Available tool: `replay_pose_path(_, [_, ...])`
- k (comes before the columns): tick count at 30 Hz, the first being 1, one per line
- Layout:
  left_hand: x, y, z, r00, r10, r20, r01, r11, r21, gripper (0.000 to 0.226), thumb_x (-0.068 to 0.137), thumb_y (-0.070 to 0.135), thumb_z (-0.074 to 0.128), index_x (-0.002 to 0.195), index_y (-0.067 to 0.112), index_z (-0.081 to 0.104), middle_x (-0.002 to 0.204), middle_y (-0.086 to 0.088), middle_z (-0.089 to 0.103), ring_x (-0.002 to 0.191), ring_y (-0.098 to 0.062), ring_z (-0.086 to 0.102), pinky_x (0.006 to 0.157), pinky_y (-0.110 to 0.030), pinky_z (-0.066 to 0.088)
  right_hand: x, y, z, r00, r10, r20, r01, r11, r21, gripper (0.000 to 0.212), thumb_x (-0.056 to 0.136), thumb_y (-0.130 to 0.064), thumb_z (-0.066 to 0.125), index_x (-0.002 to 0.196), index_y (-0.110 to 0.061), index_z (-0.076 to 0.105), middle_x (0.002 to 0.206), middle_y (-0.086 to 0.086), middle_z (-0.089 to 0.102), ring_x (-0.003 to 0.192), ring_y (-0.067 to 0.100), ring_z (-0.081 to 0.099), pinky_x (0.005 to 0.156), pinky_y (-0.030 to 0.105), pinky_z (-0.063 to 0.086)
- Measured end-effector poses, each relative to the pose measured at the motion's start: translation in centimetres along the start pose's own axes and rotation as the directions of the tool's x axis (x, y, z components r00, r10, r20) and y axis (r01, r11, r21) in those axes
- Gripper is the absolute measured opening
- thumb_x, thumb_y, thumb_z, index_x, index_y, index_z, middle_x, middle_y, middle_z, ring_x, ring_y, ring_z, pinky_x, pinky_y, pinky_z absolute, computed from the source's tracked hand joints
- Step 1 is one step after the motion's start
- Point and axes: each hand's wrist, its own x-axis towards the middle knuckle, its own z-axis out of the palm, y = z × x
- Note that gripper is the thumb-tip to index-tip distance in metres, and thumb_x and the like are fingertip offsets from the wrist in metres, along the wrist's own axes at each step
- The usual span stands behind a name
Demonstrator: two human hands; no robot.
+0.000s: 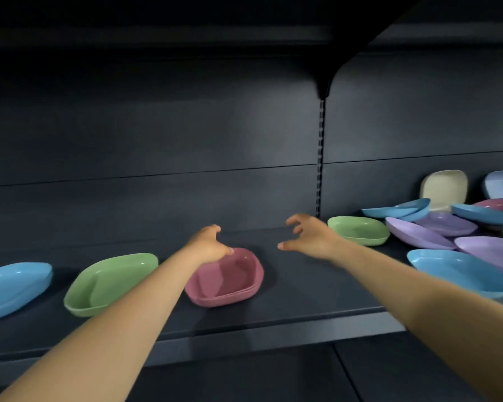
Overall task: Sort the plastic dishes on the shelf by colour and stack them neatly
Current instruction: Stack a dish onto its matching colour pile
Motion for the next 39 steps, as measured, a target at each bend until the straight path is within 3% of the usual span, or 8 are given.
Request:
replay_pose_path(5, [1.7,7.5,2.4,0.996,0.086,0.010,-0.086,0.995,0.059,0.067,0.084,0.032,0.068,0.142,0.018,0.038,0.149,-0.003,0.037,0.133,-0.020,0.040,0.106,-0.029,0.033,-0.3,5.1,-10.4,0.977,-0.201,-0.068,0.160,0.910,-0.383,0.060,0.075,-0.031,0.077,0.127,-0.014,0.053,0.126,0.004,0.057,0.117,0.019,0.053,0.096,0.026,0.039])
replay_pose_path(9, [3.4,13.4,6.5,0.993,0.109,0.050,-0.110,0.994,0.019,0.065,0.085,0.036,0.066,0.142,0.018,0.038,0.146,-0.002,0.040,0.131,-0.019,0.042,0.108,-0.030,0.034,0.6,11.2,-17.7,0.979,-0.202,-0.035,0.150,0.820,-0.552,0.059,0.077,-0.034,0.075,0.127,-0.013,0.053,0.127,0.004,0.057,0.116,0.021,0.052,0.094,0.025,0.036])
replay_pose_path(18, [8.6,19.7,17.4,0.991,-0.106,0.086,0.120,0.976,-0.179,0.081,0.082,0.039,0.070,0.145,0.008,0.031,0.144,-0.006,0.041,0.124,-0.022,0.047,0.103,-0.034,0.043,6.1,26.0,-26.5,0.987,0.135,0.089,-0.085,0.900,-0.428,0.047,0.071,-0.048,0.076,0.109,-0.028,0.057,0.107,-0.006,0.059,0.092,0.011,0.056,0.077,0.021,0.040])
replay_pose_path(23, [10.9,20.3,20.9,0.961,-0.262,0.091,0.277,0.894,-0.351,0.074,0.080,0.033,0.074,0.139,0.006,0.039,0.134,-0.007,0.049,0.115,-0.021,0.052,0.085,-0.029,0.048,8.9,29.8,-25.7,0.974,0.134,0.181,-0.072,0.947,-0.313,0.050,0.069,-0.048,0.077,0.090,-0.004,0.067,0.086,-0.007,0.059,0.077,0.009,0.054,0.073,0.023,0.042])
replay_pose_path(28, [12.0,20.4,22.9,0.940,-0.339,0.027,0.329,0.887,-0.323,0.043,0.071,0.023,0.081,0.106,0.007,0.060,0.105,-0.006,0.064,0.091,-0.019,0.056,0.071,-0.025,0.041,10.1,31.0,-23.3,0.971,0.124,0.204,-0.070,0.964,-0.257,0.053,0.067,-0.044,0.078,0.049,-0.017,0.037,0.049,-0.005,0.033,0.051,0.012,0.030,0.048,0.020,0.025])
replay_pose_path(31, [12.3,20.9,23.3,0.923,-0.384,-0.029,0.364,0.895,-0.257,0.037,0.071,0.014,0.078,0.101,0.004,0.060,0.089,-0.008,0.058,0.078,-0.020,0.052,0.060,-0.025,0.037,10.8,31.7,-22.4,0.969,0.119,0.215,-0.068,0.971,-0.230,0.055,0.065,-0.043,0.081,0.049,-0.018,0.034,0.048,-0.006,0.033,0.051,0.011,0.031,0.049,0.021,0.024])
replay_pose_path(35, [12.6,21.0,23.3,0.903,-0.424,-0.066,0.395,0.881,-0.260,0.036,0.071,0.012,0.077,0.098,0.005,0.054,0.076,-0.005,0.050,0.077,-0.020,0.048,0.063,-0.025,0.036,11.8,32.4,-21.5,0.963,0.117,0.242,-0.079,0.984,-0.162,0.049,0.060,-0.042,0.085,0.065,-0.016,0.043,0.060,-0.004,0.042,0.058,0.012,0.037,0.055,0.025,0.028])
replay_pose_path(39, [12.4,20.9,23.6,0.900,-0.429,-0.082,0.390,0.873,-0.294,0.038,0.073,0.010,0.077,0.101,0.004,0.053,0.091,-0.009,0.053,0.085,-0.022,0.048,0.069,-0.027,0.037,12.5,32.4,-21.0,0.960,0.082,0.266,-0.076,0.997,-0.033,0.053,0.047,-0.038,0.089,0.071,-0.017,0.047,0.068,0.000,0.048,0.066,0.016,0.041,0.065,0.029,0.035])
